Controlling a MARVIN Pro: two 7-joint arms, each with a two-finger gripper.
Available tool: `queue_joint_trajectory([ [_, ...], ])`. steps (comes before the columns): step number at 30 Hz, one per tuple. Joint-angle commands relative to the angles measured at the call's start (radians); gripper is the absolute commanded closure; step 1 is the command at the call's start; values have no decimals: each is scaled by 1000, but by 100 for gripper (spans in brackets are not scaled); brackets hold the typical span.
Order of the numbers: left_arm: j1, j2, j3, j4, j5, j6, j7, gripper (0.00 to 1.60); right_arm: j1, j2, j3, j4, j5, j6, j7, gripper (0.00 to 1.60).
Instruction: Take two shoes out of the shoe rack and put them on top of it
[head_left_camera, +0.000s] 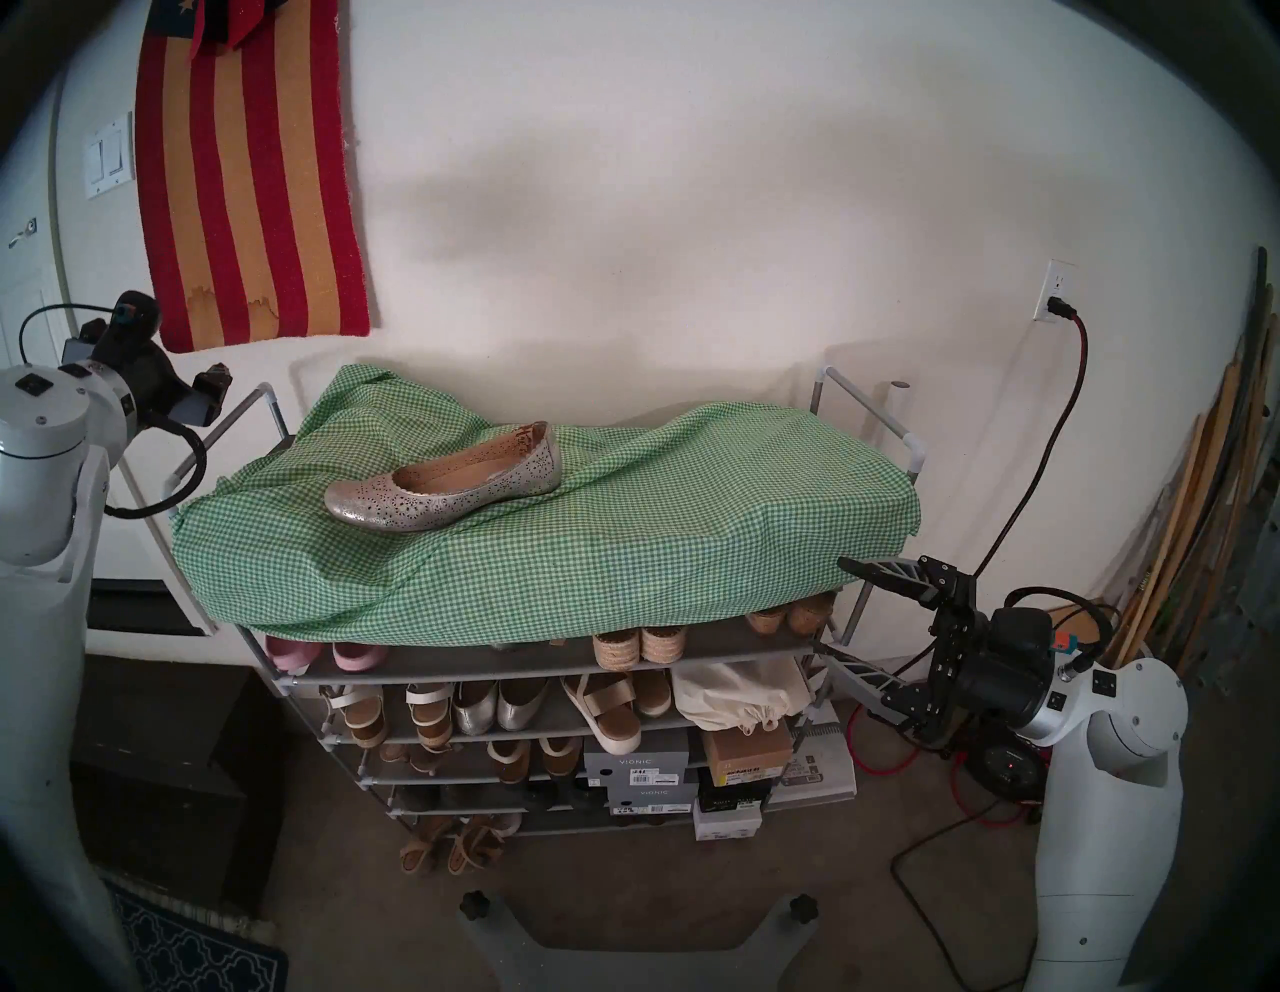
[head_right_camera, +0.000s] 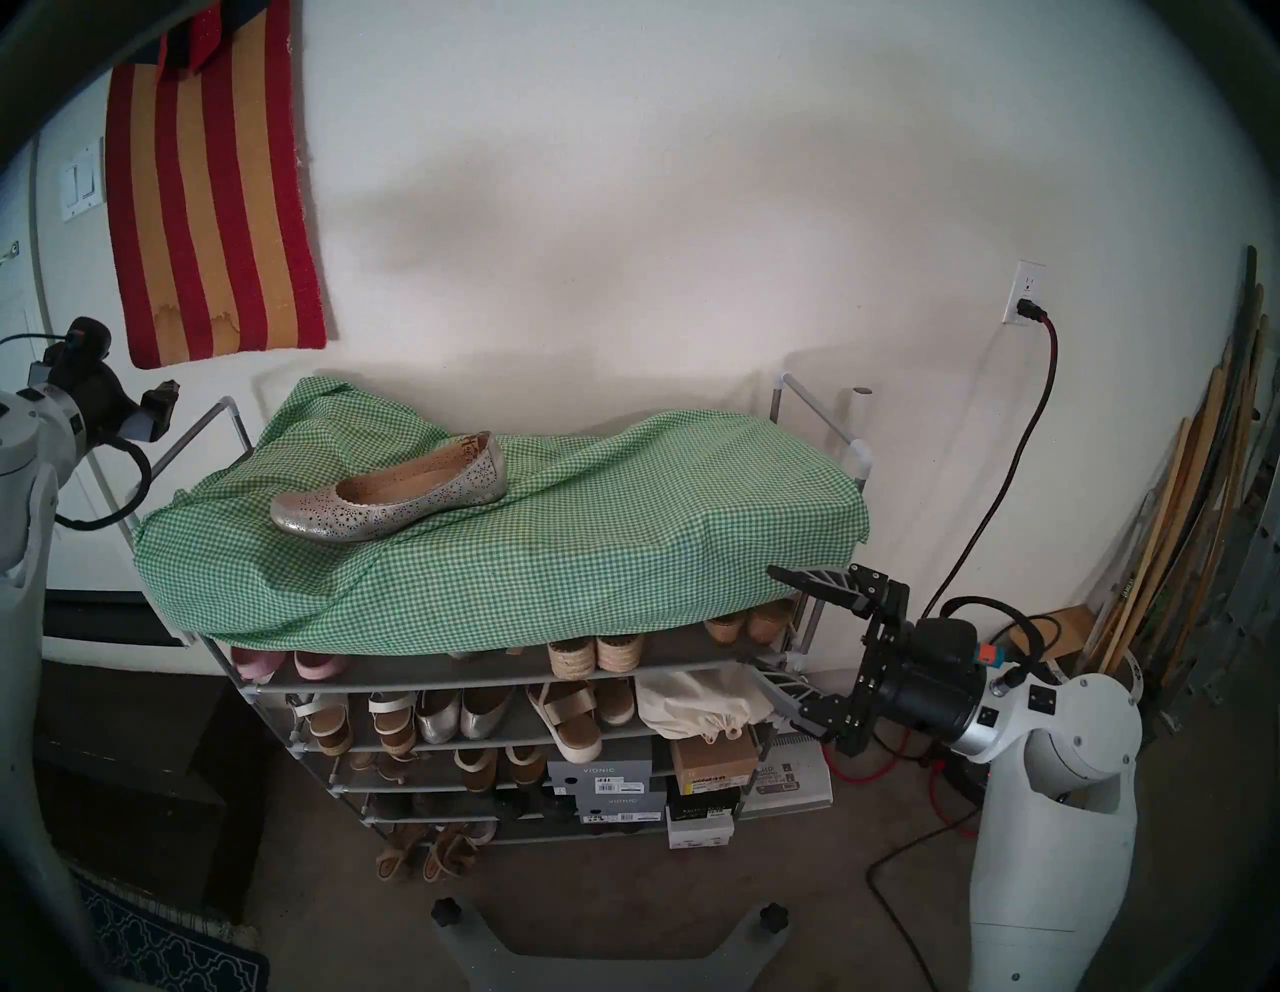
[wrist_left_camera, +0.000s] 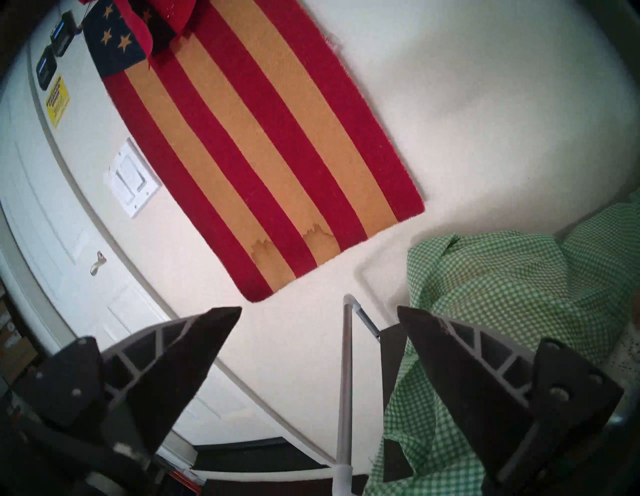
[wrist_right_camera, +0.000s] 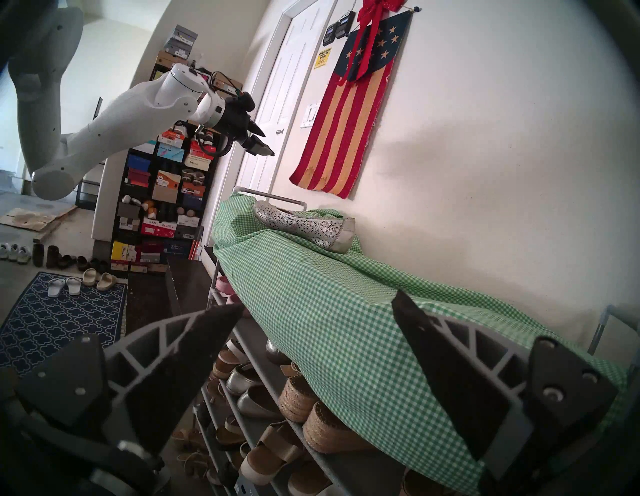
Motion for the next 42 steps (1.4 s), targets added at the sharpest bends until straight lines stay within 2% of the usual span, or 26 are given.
queue_joint_trajectory([
  [1, 106, -106, -62, -32, -17, -1, -27, 0, 0, 1, 1, 0, 0, 0, 0, 0],
  [2, 131, -132, -70, -41, -20, -1, -33, 0, 0, 1, 1, 0, 0, 0, 0, 0],
  [11, 231, -237, -144, -102, -38, -1, -79, 0, 0, 1, 1, 0, 0, 0, 0, 0],
  [12, 260, -260, -159, -115, -40, -1, -84, 0, 0, 1, 1, 0, 0, 0, 0, 0],
  [13, 237, -245, -162, -112, -43, -1, -90, 0, 0, 1, 1, 0, 0, 0, 0, 0],
  [14, 271, -279, -179, -128, -43, -1, -94, 0, 0, 1, 1, 0, 0, 0, 0, 0],
  [19, 315, -326, -234, -165, -54, -1, -122, 0, 1, 1, 1, 0, 0, 0, 0, 0],
  [20, 345, -357, -254, -183, -56, -1, -129, 0, 1, 1, 1, 0, 0, 0, 0, 0],
  [21, 336, -349, -258, -182, -58, -1, -135, 0, 1, 1, 1, 0, 0, 0, 0, 0],
  [23, 357, -371, -282, -199, -62, -1, -148, 0, 1, 1, 1, 0, 0, 0, 0, 0],
  [25, 394, -410, -312, -224, -68, -1, -165, 0, 3, 2, -2, -1, 2, 0, 3, 0],
  [27, 418, -435, -335, -230, -72, -1, -178, 0, 10, 5, -21, -5, 2, 2, 12, 0],
  [28, 411, -429, -344, -230, -76, -1, -188, 0, 11, 5, -32, -5, 2, 2, 15, 0],
  [29, 441, -460, -357, -230, -77, -1, -193, 0, 11, 4, -47, -7, 3, 3, 15, 0],
  [30, 436, -455, -363, -230, -80, -1, -200, 0, 9, 2, -68, -11, 5, 6, 15, 0],
  [32, 461, -483, -384, -230, -86, -10, -216, 0, 2, -5, -105, -14, 4, 8, 15, 0],
  [34, 501, -515, -407, -230, -94, -27, -233, 0, -13, -11, -152, -15, 3, 12, 15, 0],
  [35, 489, -513, -411, -230, -95, -24, -240, 0, -22, -14, -175, -15, 2, 13, 15, 0],
  [36, 516, -531, -423, -230, -100, -37, -248, 0, -29, -15, -197, -15, 0, 14, 15, 0],
  [37, 510, -536, -427, -230, -101, -38, -253, 0, -40, -21, -207, -15, -1, 16, 15, 0],
  [38, 529, -547, -438, -230, -107, -50, -264, 0, -50, -17, -244, -13, -4, 17, 15, 0],
  [42, 555, -577, -465, -230, -119, -85, -295, 0, -80, -13, -305, -15, -12, 20, 15, 0],
])
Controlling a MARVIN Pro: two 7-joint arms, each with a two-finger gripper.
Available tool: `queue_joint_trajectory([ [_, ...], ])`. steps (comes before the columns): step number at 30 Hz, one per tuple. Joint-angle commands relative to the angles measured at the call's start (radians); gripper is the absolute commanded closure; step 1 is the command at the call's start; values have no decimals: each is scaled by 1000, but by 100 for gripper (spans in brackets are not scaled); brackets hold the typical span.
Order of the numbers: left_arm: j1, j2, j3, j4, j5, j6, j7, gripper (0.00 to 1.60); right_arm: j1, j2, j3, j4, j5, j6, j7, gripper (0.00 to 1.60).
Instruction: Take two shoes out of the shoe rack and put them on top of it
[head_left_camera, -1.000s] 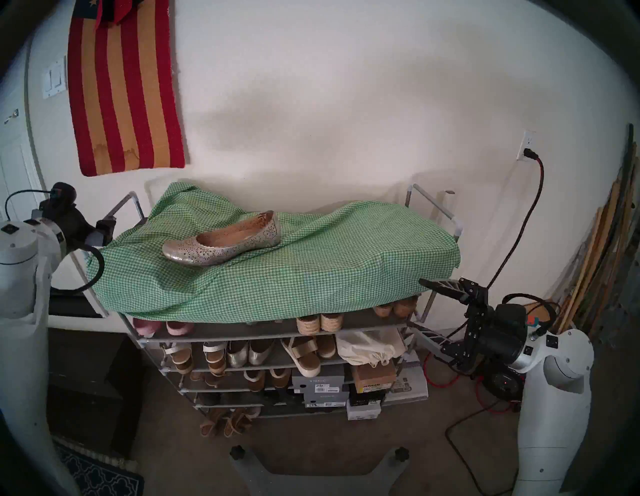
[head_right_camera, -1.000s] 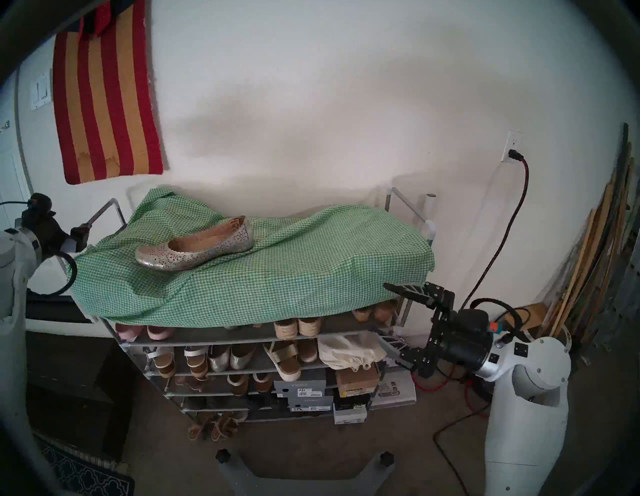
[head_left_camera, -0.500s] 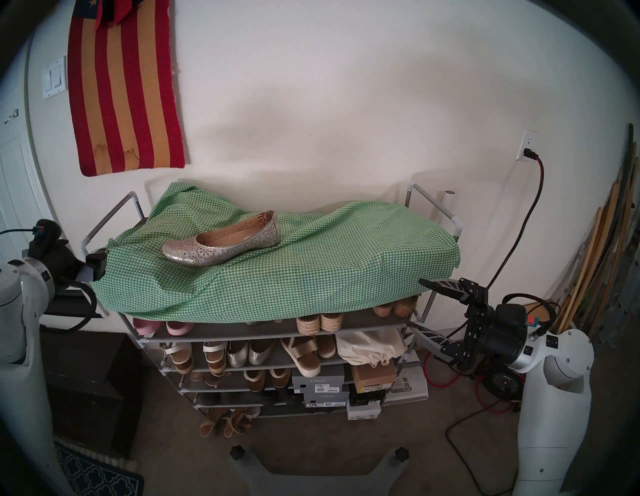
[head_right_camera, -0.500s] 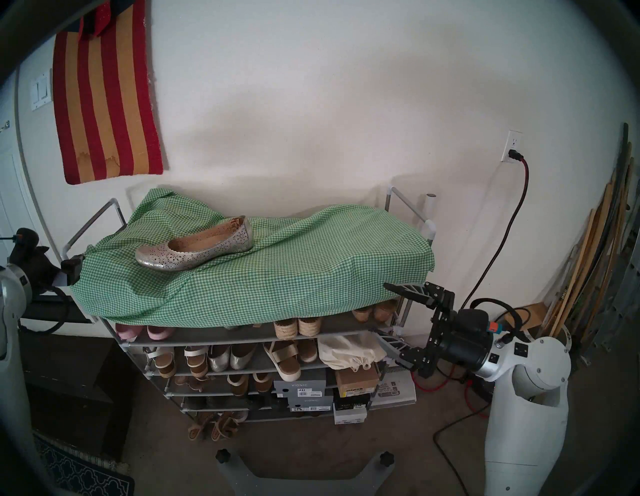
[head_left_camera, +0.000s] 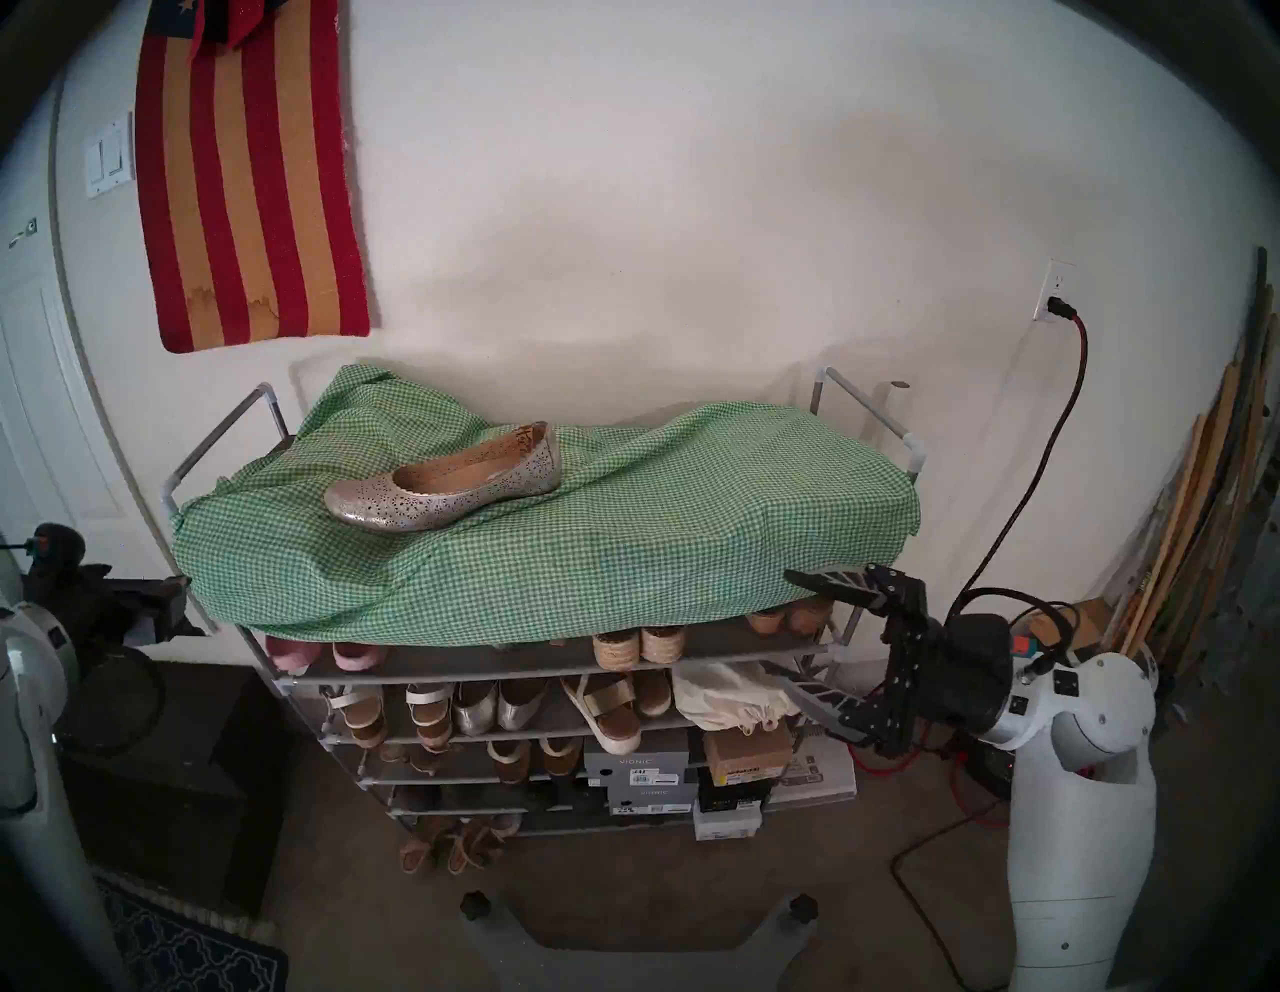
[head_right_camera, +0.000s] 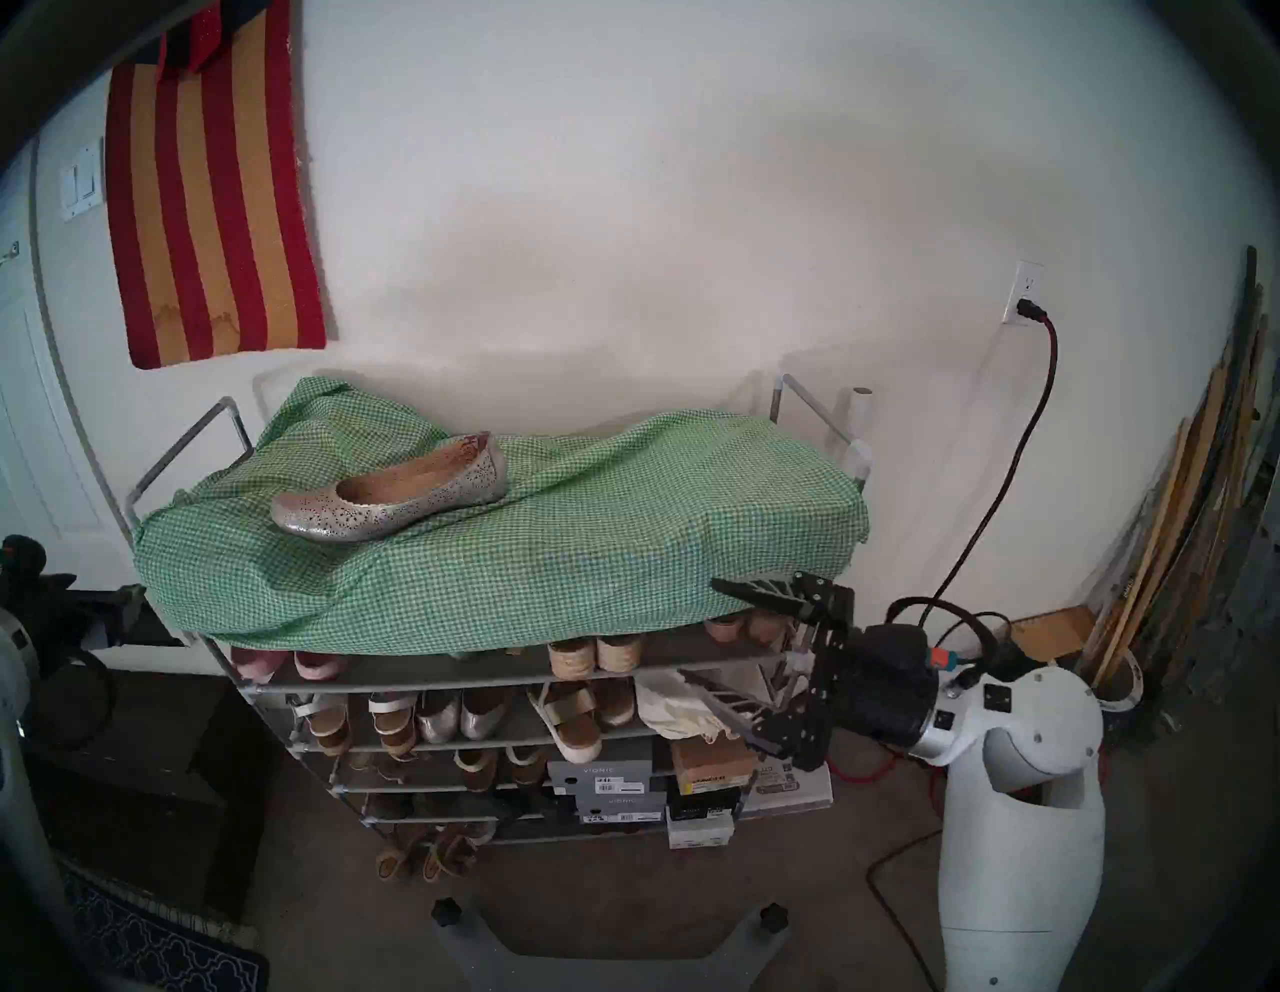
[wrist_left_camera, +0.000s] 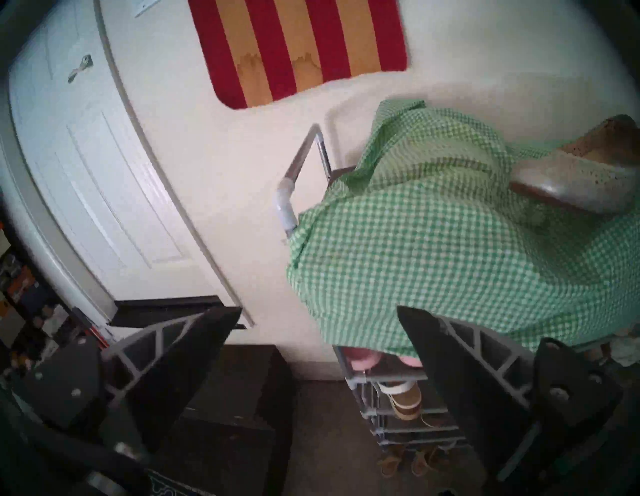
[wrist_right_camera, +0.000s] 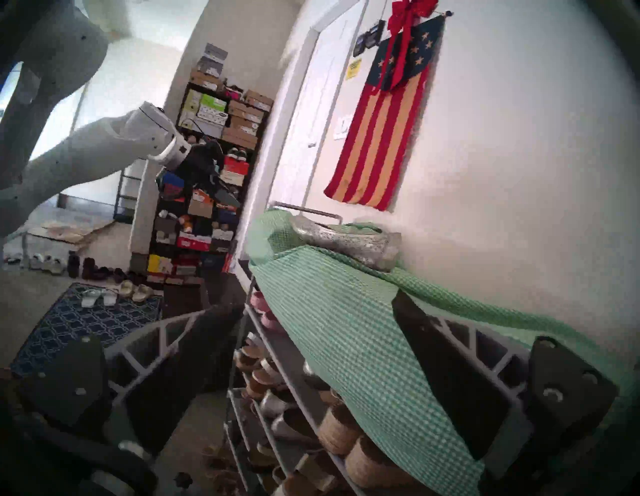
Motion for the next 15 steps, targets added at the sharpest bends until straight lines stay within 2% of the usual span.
queue_joint_trajectory([
  [1, 97, -91, -56, -11, -28, -67, -56, 0, -67, 2, -156, -3, -17, 4, -1, 0],
  [7, 138, -140, -99, -11, -52, -151, -114, 0, -96, 56, -244, 11, -49, -6, -1, 0],
  [15, 187, -213, -154, -11, -89, -301, -204, 0, -110, 156, -350, 54, -90, -40, -1, 0],
])
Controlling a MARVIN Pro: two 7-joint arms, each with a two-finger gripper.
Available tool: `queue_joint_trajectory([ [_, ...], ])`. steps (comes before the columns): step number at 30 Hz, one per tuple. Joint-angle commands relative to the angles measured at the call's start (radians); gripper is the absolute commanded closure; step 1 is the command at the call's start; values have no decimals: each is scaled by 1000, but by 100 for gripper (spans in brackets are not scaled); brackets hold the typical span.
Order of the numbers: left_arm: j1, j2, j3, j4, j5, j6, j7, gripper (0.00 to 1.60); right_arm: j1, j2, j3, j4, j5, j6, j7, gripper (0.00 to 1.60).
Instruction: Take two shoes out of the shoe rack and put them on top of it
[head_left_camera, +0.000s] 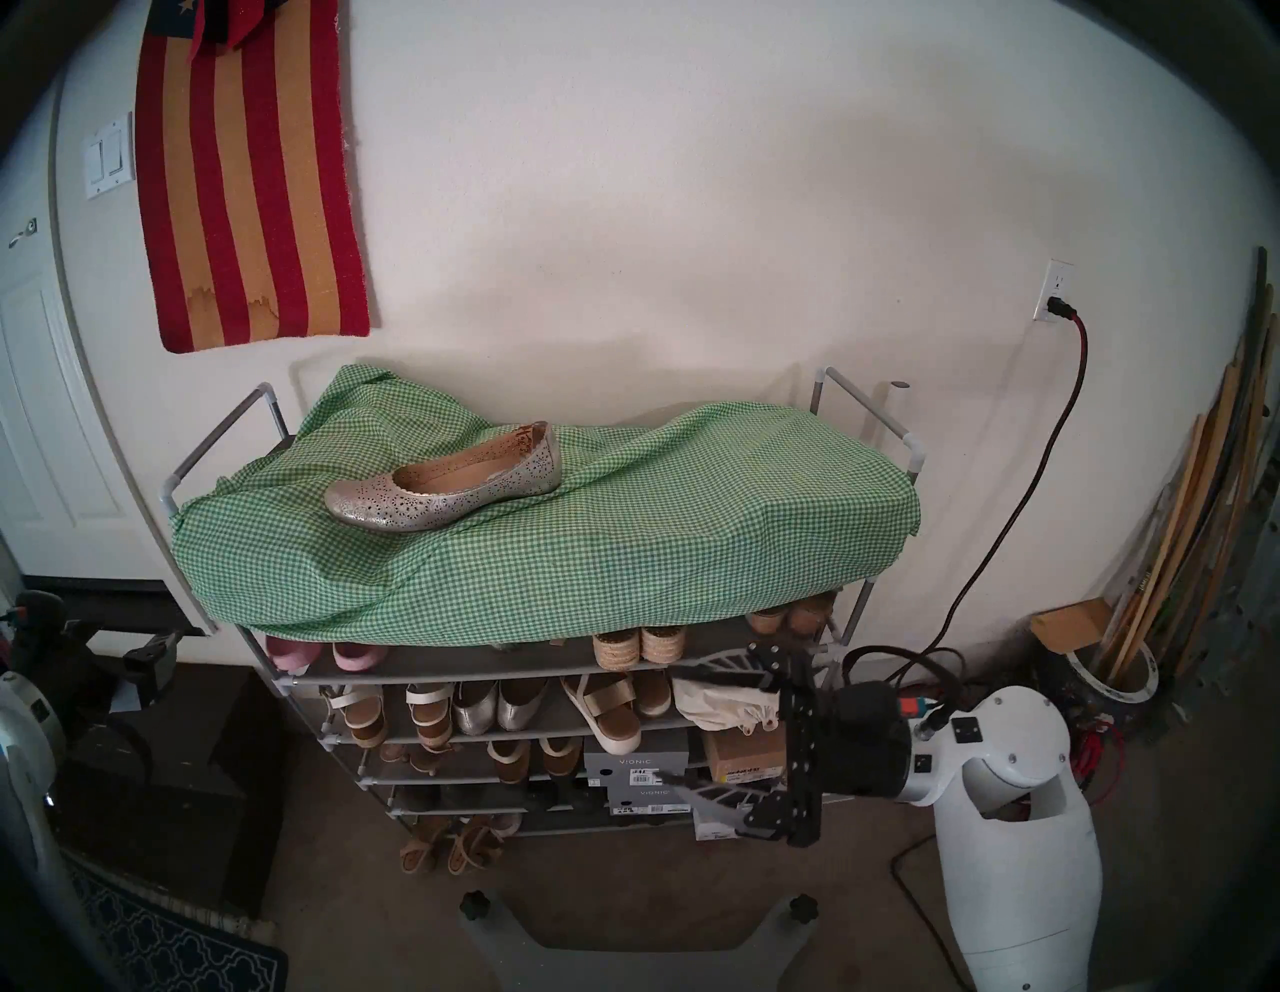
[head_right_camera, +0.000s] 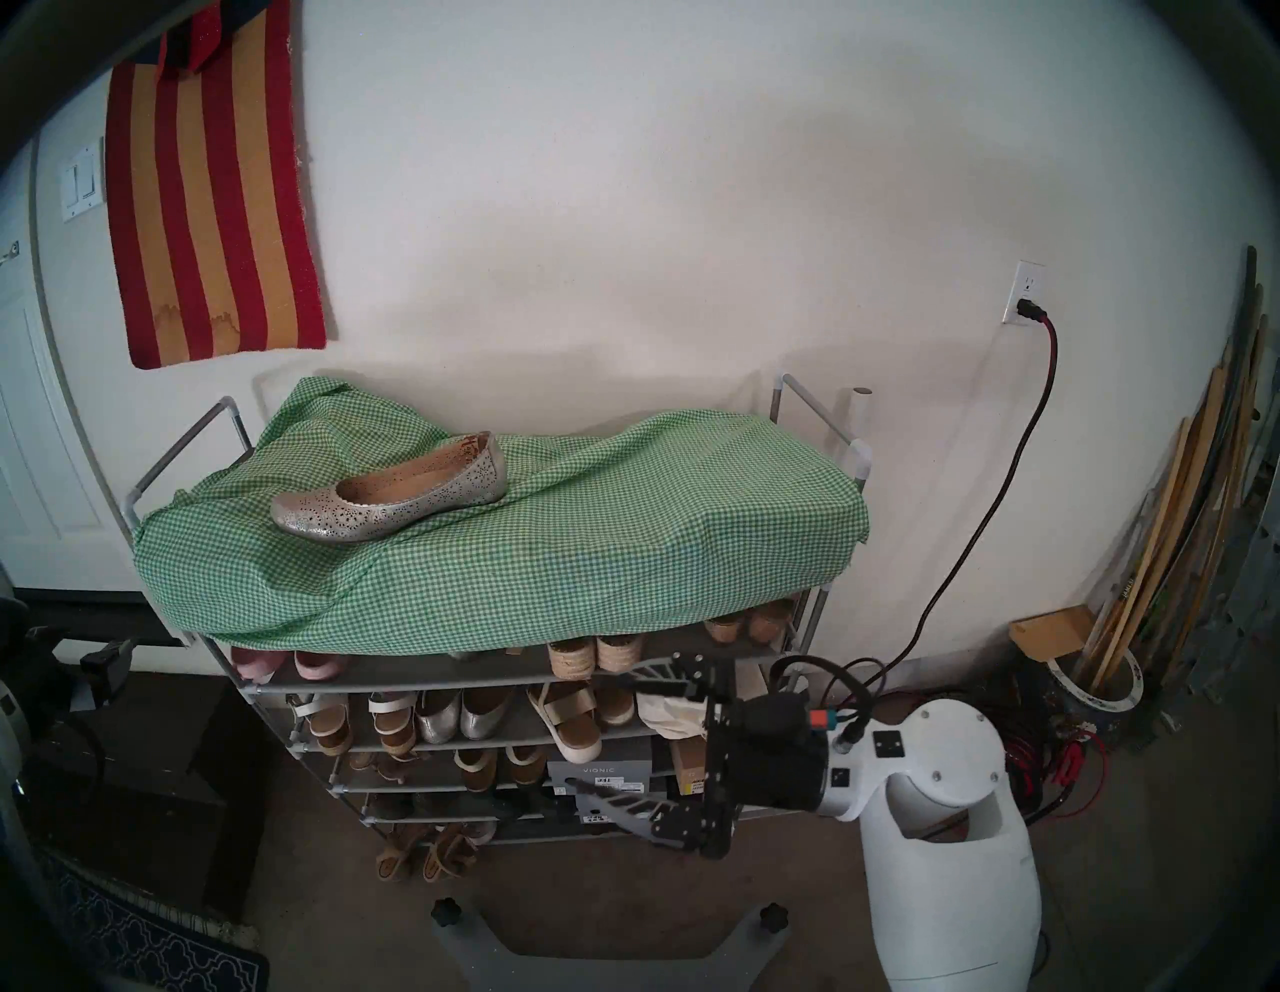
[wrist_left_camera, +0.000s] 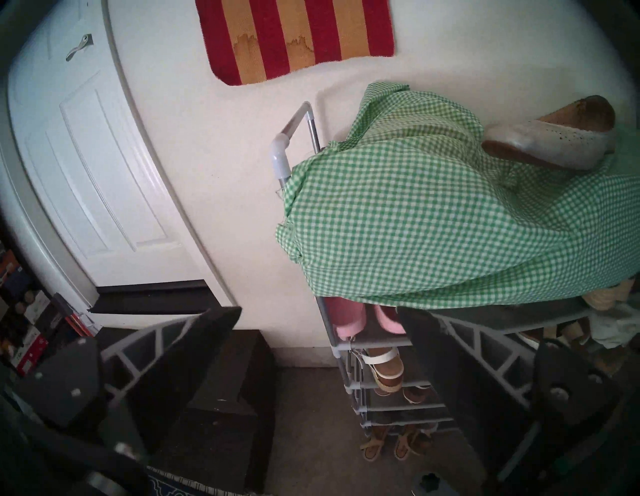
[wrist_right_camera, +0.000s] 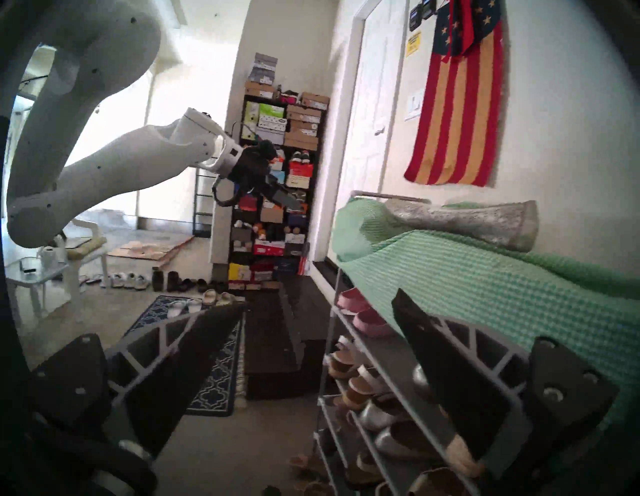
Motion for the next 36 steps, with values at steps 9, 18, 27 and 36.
queue_joint_trajectory([
  [9, 98, -164, -87, -8, -63, -283, -148, 0, 33, 177, -178, 108, -57, -120, -1, 0],
  [18, 107, -233, -107, -8, -73, -418, -195, 0, 157, 137, -249, 192, -90, -174, -1, 0],
  [27, 107, -266, -110, -8, -73, -477, -211, 0, 273, 42, -335, 293, -156, -175, -13, 0],
  [36, 104, -288, -113, -8, -70, -510, -221, 0, 371, -15, -399, 404, -198, -184, -19, 0],
])
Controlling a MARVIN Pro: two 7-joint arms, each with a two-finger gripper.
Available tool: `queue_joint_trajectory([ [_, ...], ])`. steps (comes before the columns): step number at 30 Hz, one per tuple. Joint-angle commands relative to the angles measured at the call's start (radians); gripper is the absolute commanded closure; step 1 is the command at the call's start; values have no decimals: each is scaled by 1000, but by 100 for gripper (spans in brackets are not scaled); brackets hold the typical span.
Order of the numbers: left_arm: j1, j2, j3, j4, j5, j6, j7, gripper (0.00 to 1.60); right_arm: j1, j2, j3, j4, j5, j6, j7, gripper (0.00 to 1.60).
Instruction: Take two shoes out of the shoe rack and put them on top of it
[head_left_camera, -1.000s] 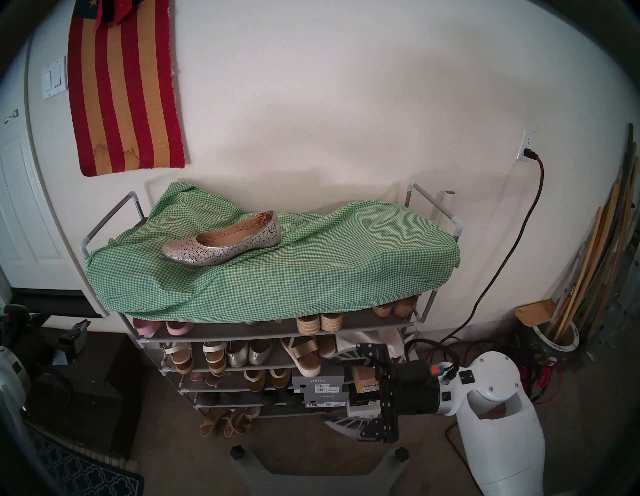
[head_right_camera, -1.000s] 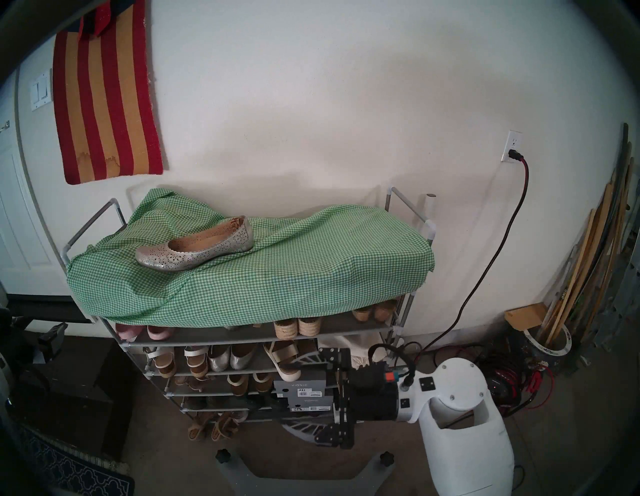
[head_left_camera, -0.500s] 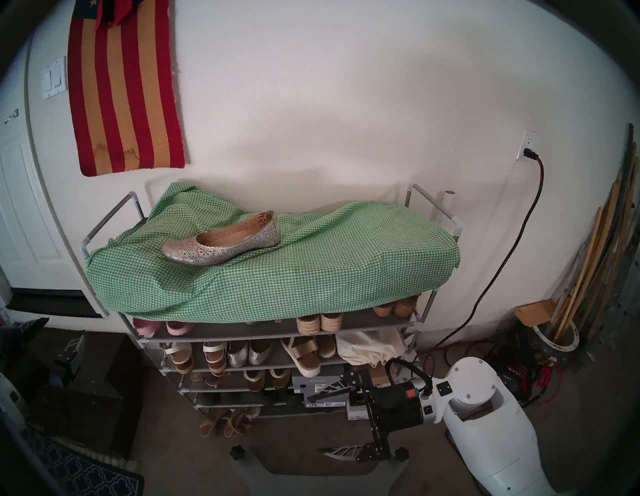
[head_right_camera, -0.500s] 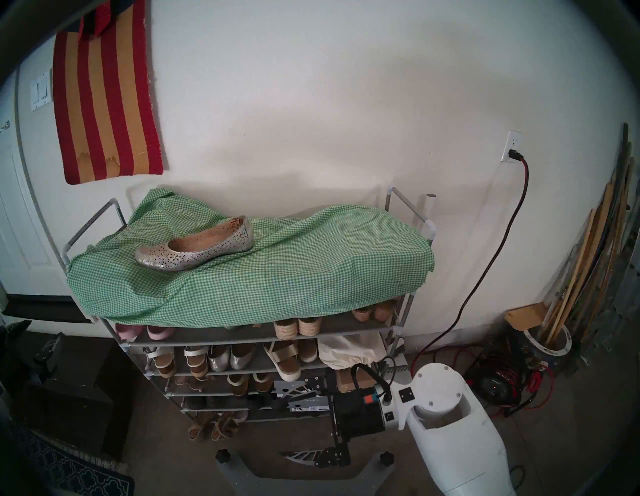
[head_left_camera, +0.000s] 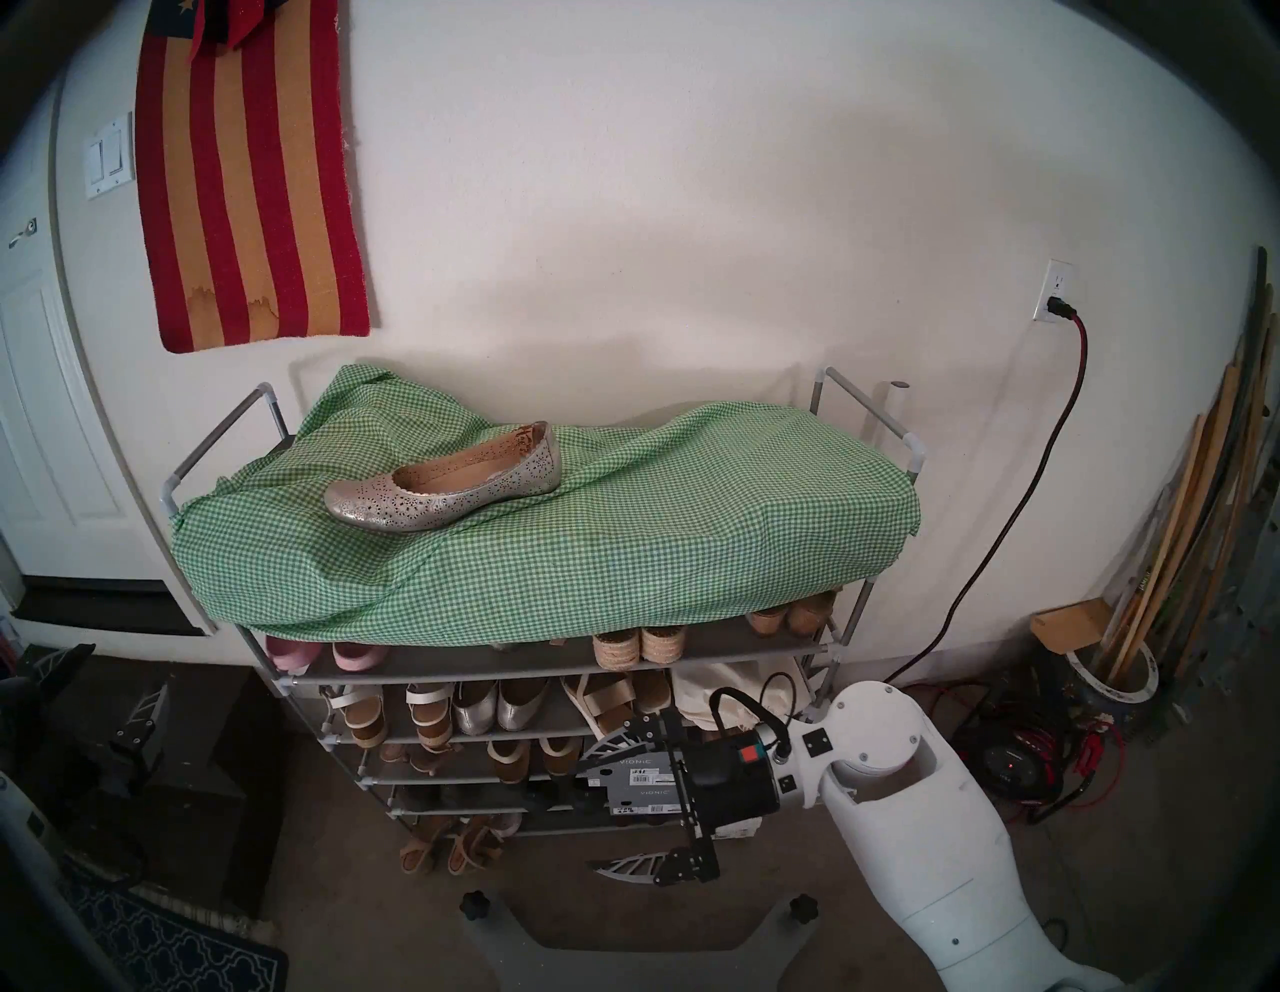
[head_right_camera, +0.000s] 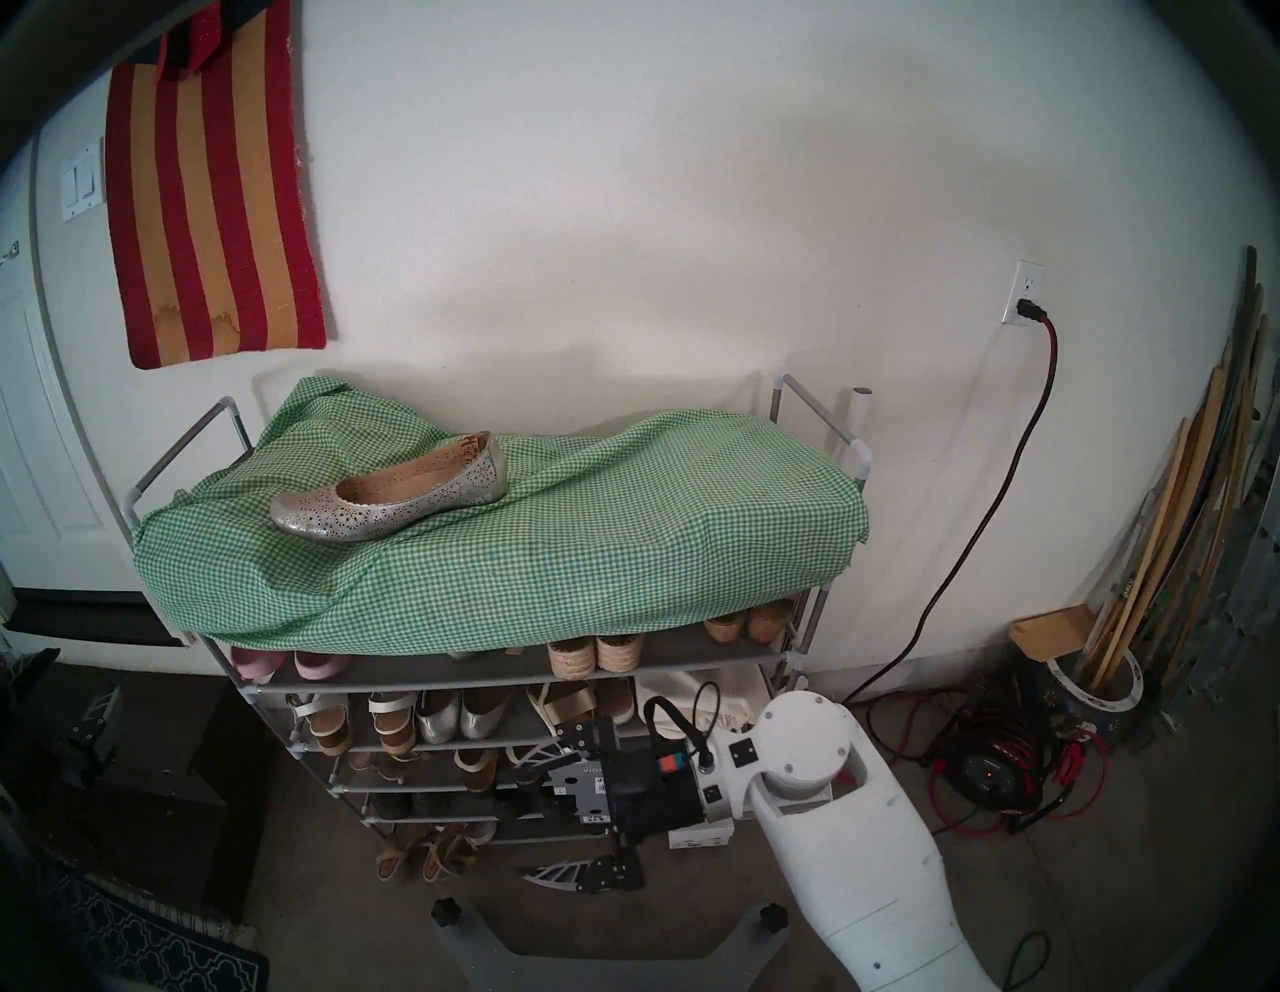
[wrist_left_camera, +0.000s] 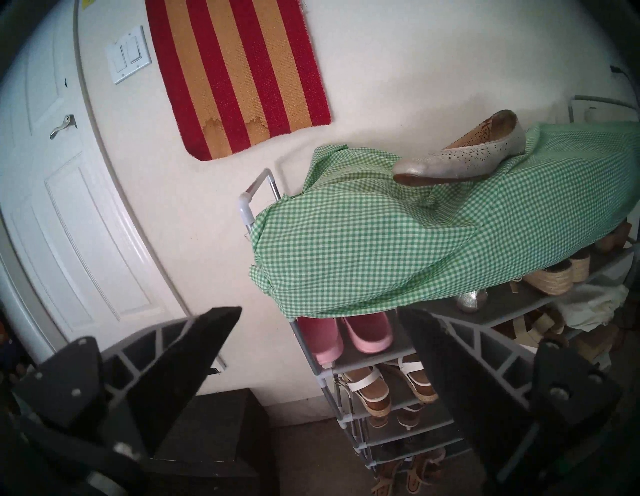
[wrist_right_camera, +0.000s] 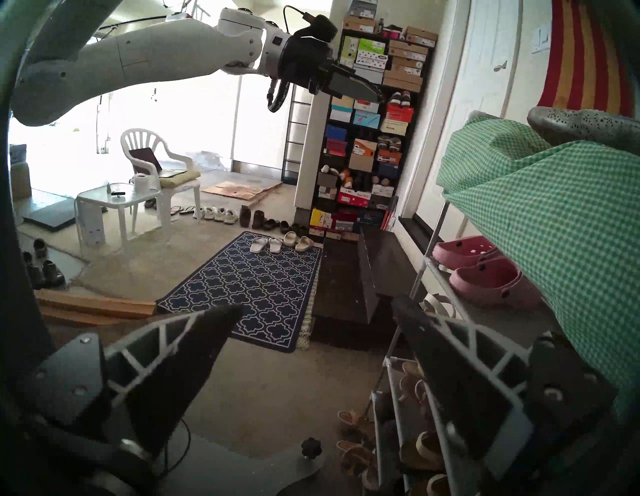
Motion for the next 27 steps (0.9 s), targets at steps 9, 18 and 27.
queue_joint_trajectory([
  [9, 2, -37, -3, -7, 4, -41, -6, 0, 146, -102, -78, 133, -59, -26, -38, 0],
  [18, 0, -41, -4, -7, 6, -46, -10, 0, 194, -157, -114, 231, -98, -43, -75, 0],
  [27, -2, -43, -5, -7, 7, -48, -12, 0, 262, -224, -145, 341, -137, -55, -122, 0],
])
